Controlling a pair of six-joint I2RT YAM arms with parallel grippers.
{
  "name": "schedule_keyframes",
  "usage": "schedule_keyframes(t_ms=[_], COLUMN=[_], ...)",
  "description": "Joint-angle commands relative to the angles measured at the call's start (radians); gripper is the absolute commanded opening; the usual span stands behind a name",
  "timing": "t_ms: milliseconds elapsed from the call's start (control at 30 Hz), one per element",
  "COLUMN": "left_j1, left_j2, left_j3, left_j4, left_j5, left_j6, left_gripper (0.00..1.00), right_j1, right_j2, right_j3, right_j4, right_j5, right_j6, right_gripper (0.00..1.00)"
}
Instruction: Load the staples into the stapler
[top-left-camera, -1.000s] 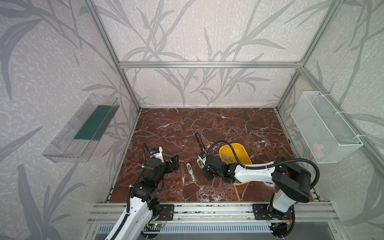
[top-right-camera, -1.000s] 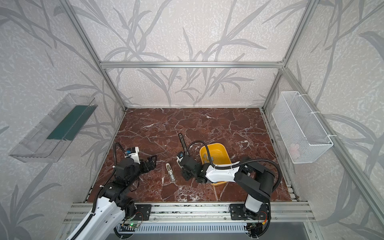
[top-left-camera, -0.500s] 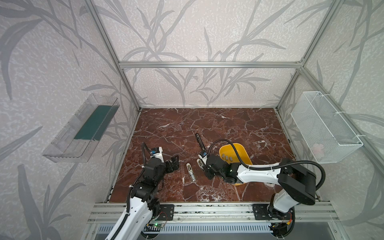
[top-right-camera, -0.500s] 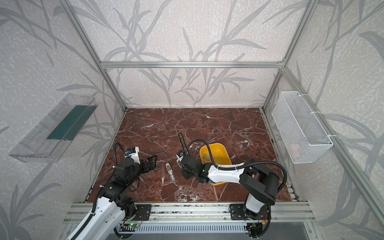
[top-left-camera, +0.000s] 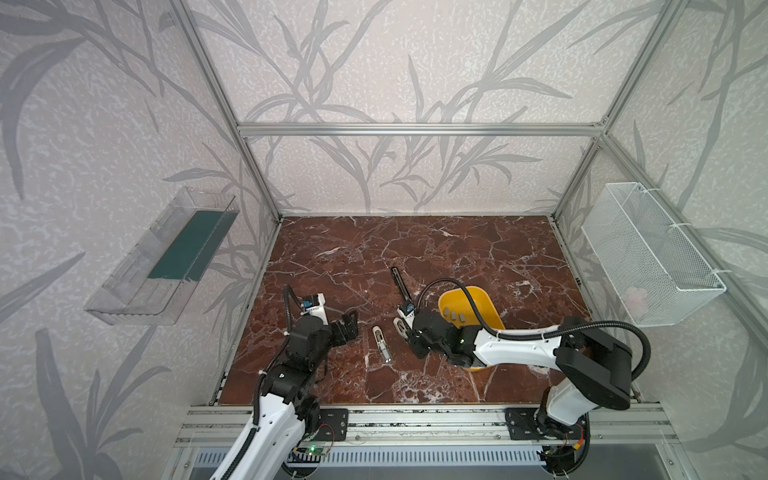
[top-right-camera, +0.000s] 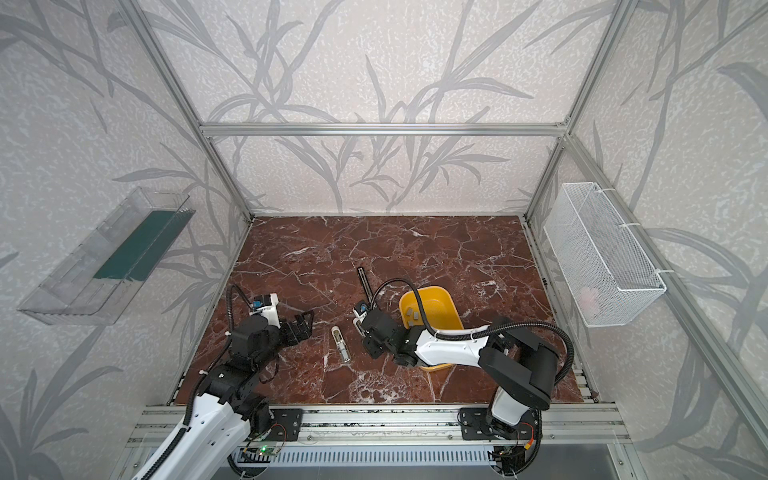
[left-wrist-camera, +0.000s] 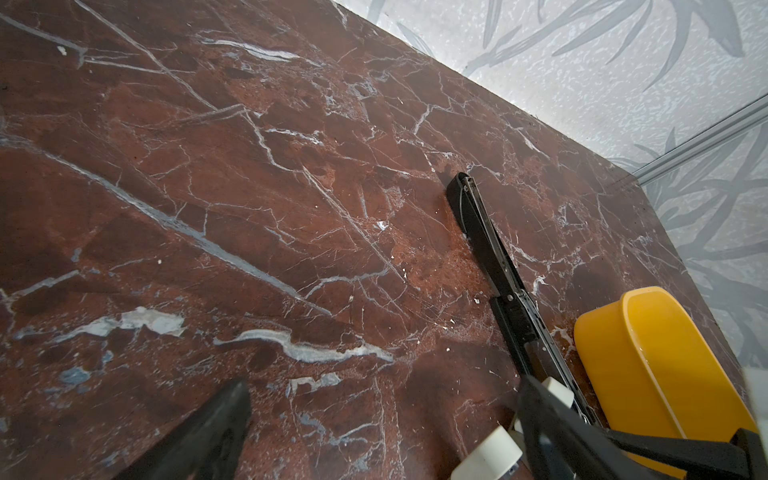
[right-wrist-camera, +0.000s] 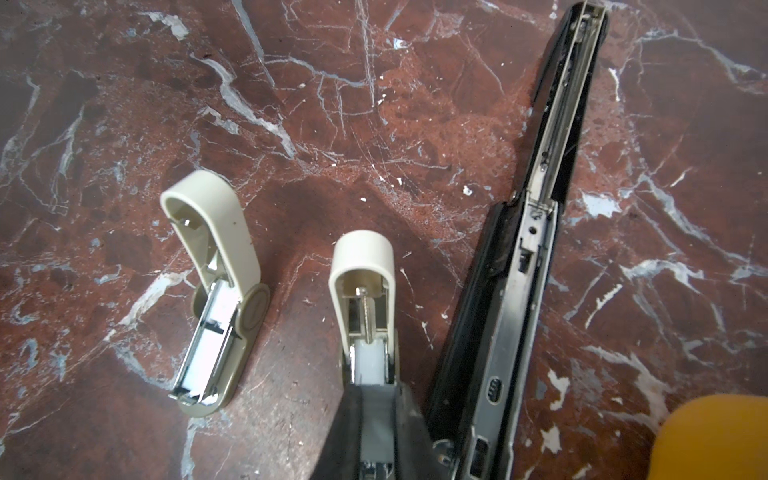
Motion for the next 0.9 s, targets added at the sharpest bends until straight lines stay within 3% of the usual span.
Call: schedule_keyframes(t_ms=[0, 867], left_j1=[0.004, 0.005], left_j2=[-0.007, -0.007], left_j3=[0.009, 0.009], left_j4=[0.021, 0.021], left_j5=[0.0, 0.001], left_j6=[0.007, 0.006], left_gripper=[0.99, 0.99], right_j1=[-0.004, -0.004], right_j2=[0.006, 0.054], right_j3=[0.017, 0.049], right_j4=[-0.02, -0.042], right_j5=[0.005, -0.03], right_j6=[-0.005, 0.0], right_gripper=[0.0, 0.0])
